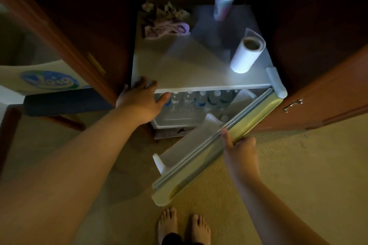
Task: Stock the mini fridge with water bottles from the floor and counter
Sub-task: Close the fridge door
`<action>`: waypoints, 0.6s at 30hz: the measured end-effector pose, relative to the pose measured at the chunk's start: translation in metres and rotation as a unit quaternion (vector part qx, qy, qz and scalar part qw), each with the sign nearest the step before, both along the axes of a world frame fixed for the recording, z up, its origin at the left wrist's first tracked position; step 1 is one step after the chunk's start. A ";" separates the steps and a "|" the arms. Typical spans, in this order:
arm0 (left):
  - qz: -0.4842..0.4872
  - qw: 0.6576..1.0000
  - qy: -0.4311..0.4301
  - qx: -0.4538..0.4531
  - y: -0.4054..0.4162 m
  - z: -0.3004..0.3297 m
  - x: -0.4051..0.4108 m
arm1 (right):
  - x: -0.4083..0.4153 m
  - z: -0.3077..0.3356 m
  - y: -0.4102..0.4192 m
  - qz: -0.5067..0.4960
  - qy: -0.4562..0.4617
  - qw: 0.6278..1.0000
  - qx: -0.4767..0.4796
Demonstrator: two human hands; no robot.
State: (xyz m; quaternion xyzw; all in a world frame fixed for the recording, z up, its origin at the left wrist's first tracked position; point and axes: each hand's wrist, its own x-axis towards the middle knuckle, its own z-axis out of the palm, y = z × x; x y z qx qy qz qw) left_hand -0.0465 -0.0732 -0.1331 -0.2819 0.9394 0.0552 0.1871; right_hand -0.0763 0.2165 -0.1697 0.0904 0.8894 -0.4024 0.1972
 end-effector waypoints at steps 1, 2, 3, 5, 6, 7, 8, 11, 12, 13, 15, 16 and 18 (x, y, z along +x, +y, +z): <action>0.012 1.000 0.002 0.006 0.001 0.002 0.000 | -0.003 0.001 -0.005 0.005 -0.007 1.000 0.006; 0.023 1.000 0.007 0.009 0.003 0.003 0.000 | -0.006 0.002 -0.010 0.009 -0.016 1.000 0.014; 0.034 0.999 0.011 0.011 0.005 0.003 0.001 | -0.007 0.003 -0.014 0.008 -0.021 0.999 0.025; 0.051 0.999 0.011 0.014 0.008 -0.001 0.001 | -0.007 0.005 -0.023 0.003 0.015 0.996 0.086; 0.054 0.998 0.012 0.014 0.008 -0.004 0.000 | -0.007 0.006 -0.026 0.021 0.068 0.989 0.130; 0.055 0.998 0.015 0.014 0.008 -0.007 -0.001 | -0.008 0.006 -0.028 0.057 0.132 0.976 0.162; 0.055 0.998 0.019 0.014 0.007 -0.009 -0.001 | -0.010 0.007 -0.030 0.110 0.192 0.959 0.176; 0.057 0.998 0.030 0.024 0.004 -0.012 -0.001 | -0.023 0.005 -0.035 0.338 0.273 0.880 0.192; 0.055 0.998 0.031 0.026 0.004 -0.012 0.000 | -0.027 0.002 -0.037 0.412 0.275 0.845 0.200; 0.052 0.998 0.033 0.028 0.005 -0.012 0.000 | -0.030 -0.001 -0.038 0.472 0.275 0.811 0.208; 0.055 0.997 0.037 0.034 0.005 -0.012 0.001 | -0.032 -0.007 -0.041 0.537 0.270 0.768 0.221; 0.059 0.997 0.039 0.036 0.005 -0.012 0.001 | -0.032 -0.009 -0.043 0.543 0.270 0.764 0.222; 0.066 0.996 0.041 0.037 0.006 -0.013 0.001 | -0.033 -0.011 -0.049 0.534 0.273 0.767 0.226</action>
